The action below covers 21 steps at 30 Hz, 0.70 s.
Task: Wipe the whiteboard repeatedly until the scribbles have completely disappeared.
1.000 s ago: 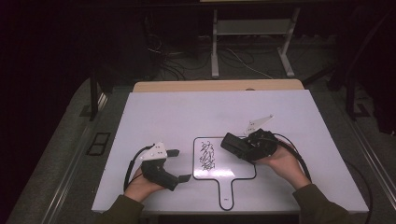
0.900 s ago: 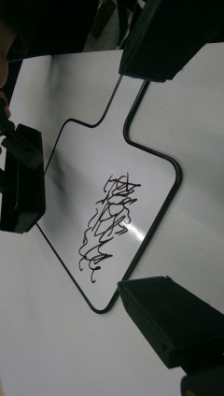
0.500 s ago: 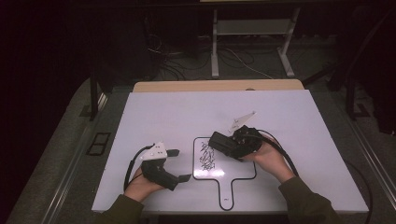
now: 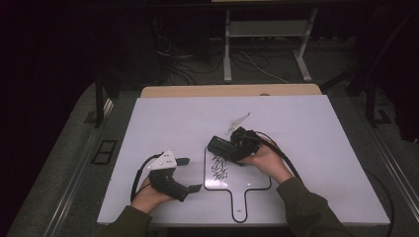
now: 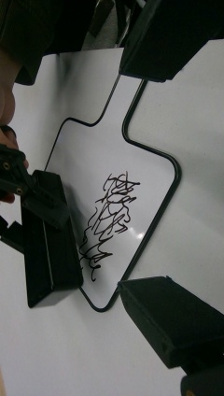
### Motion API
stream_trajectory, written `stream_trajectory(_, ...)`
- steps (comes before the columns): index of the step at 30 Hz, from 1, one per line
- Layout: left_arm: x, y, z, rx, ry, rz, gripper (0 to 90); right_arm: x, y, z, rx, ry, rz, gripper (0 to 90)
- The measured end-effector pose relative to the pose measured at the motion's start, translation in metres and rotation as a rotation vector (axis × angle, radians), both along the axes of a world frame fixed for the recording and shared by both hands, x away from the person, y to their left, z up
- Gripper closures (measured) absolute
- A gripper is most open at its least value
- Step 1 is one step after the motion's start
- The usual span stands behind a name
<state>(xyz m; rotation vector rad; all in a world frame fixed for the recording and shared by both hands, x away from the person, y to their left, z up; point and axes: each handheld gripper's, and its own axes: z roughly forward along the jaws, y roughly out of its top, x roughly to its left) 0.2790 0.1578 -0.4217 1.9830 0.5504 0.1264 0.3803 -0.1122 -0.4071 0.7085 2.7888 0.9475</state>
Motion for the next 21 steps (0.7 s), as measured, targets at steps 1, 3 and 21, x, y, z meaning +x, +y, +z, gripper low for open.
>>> stream_trajectory(1,0.000,0.000,0.000,-0.004,0.001,0.002,0.0,0.001,0.003,0.000,-0.003,0.004,0.002,38.5)
stream_trajectory(3,0.000,0.000,0.000,-0.005,0.000,0.000,0.0,0.004,0.008,-0.002,-0.014,-0.001,0.000,38.6)
stream_trajectory(21,0.000,0.000,0.000,0.000,-0.001,-0.007,0.0,0.020,0.025,-0.019,-0.090,-0.022,-0.009,38.6)
